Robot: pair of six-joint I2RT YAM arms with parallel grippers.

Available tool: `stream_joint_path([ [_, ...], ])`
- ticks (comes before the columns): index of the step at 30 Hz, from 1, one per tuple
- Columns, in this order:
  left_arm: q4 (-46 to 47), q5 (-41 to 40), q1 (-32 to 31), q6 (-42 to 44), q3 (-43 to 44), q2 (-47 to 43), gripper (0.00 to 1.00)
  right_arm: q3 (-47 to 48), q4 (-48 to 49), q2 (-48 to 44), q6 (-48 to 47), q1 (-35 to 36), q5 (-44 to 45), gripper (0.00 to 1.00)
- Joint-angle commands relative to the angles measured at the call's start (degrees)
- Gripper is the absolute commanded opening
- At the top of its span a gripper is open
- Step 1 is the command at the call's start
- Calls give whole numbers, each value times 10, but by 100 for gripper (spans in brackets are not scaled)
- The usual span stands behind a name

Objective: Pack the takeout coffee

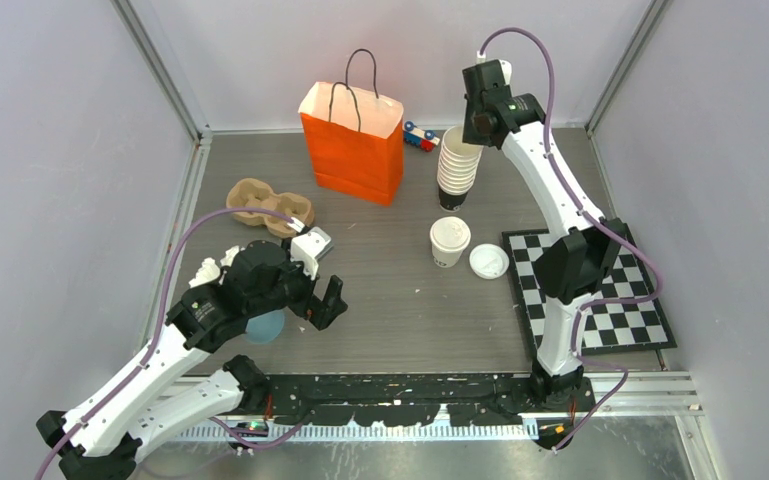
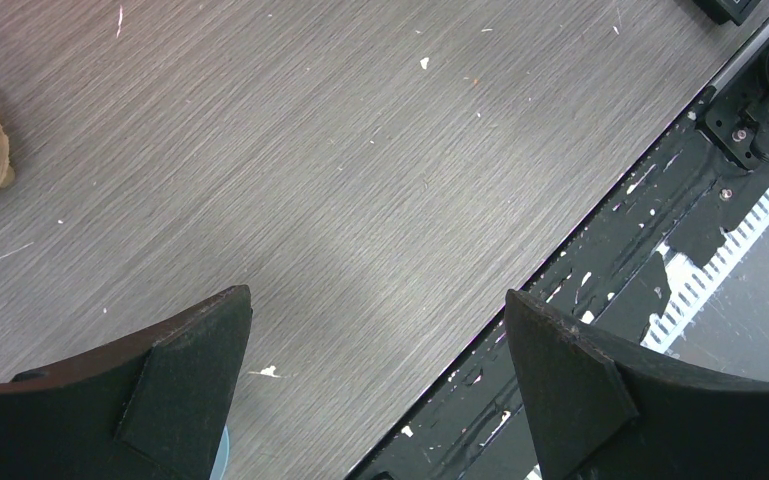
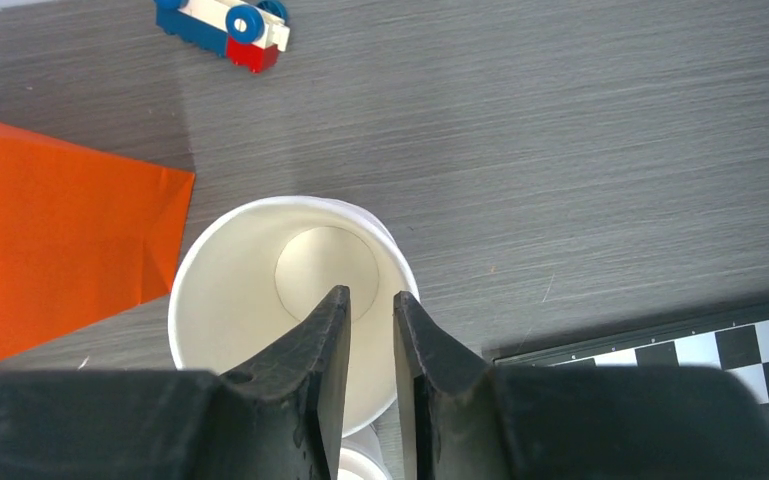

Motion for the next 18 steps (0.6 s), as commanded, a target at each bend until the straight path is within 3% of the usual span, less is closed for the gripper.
stream_joint_path([
  [1,12,6,-1,9,-2,-1,100,31,-11,6,-8,0,2,28],
  [12,13,7,-1,9,-3,0,100,42,-12,-20,-15,0,-39,34],
  [18,13,6,-1,9,-3,1,100,32,-3,-36,-20,0,-14,35],
])
